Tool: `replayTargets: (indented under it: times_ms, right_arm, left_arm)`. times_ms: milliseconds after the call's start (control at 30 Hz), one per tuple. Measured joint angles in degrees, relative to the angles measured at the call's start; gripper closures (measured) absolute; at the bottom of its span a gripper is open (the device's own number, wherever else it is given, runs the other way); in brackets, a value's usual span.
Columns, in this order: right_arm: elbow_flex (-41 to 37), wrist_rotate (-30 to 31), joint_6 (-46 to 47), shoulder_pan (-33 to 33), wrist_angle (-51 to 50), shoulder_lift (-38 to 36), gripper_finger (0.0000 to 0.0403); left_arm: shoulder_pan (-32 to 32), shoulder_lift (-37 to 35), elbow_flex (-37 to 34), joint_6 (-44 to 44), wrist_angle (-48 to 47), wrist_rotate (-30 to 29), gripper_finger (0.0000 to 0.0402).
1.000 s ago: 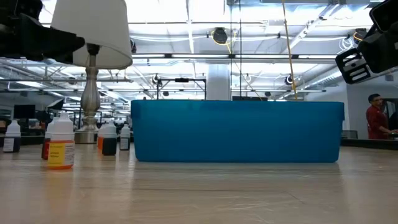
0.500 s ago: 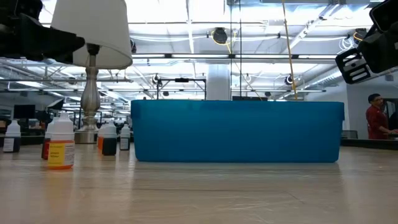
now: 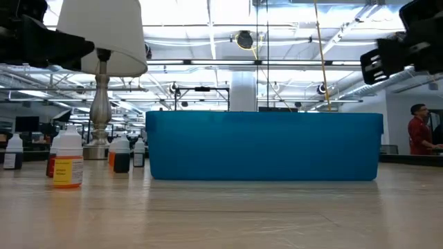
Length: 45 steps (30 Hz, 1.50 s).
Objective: Pick & Place food coloring
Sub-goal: Put the large black food coloring bottle into the blue bin
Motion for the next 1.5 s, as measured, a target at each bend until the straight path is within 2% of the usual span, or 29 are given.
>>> replayTargets:
  times_ms: [100,500,633,800,967,1033,1100,1200,1267,1400,1500]
  right_arm:
    - [0.0,4.1,-0.1,0.0,-0.1,0.0,0.0243]
    - [0.0,4.2,10.8,0.0,0.2,0.0,0.0243]
    - [0.0,4.2,9.4,0.0,0.8,0.0,0.0243]
    - [0.0,4.2,1.5,0.0,0.8,0.0,0.0243]
    - [0.0,5.6,4.5,0.0,1.1,0.0,0.0244]
    - [0.0,8.2,4.3,0.0,3.0,0.0,0.0243]
    - [0.0,13.8,0.5,0.0,6.7,0.0,0.0242]
    - [1.0,31.1,-0.3,0.0,11.1,1.3,0.0242]
    - [3.9,38.8,-0.5,0.0,5.7,4.2,0.0242]
    - [16.6,44.1,0.2,-0.2,-2.9,15.3,0.0238]
    - [28.7,46.1,0.9,-1.8,-15.9,27.3,0.0231]
  left_arm:
    - [0.0,0.0,0.0,0.0,0.0,0.0,0.0295]
    - [0.0,0.0,0.0,0.0,0.0,0.0,0.0295]
    - [0.0,0.0,0.0,0.0,0.0,0.0,0.0295]
    - [0.0,0.0,0.0,0.0,0.0,0.0,0.0295]
    - [0.0,0.0,0.0,0.0,0.0,0.0,0.0295]
    - [0.0,0.0,0.0,0.0,0.0,0.0,0.0295]
    - [0.0,0.0,0.0,0.0,0.0,0.0,0.0295]
    - [0.0,0.0,0.0,0.0,0.0,0.0,0.0295]
    - [0.0,0.0,0.0,0.0,0.0,0.0,0.0295]
    - [0.0,0.0,0.0,0.0,0.0,0.0,0.0295]
    - [0.0,0.0,0.0,0.0,0.0,0.0,0.0295]
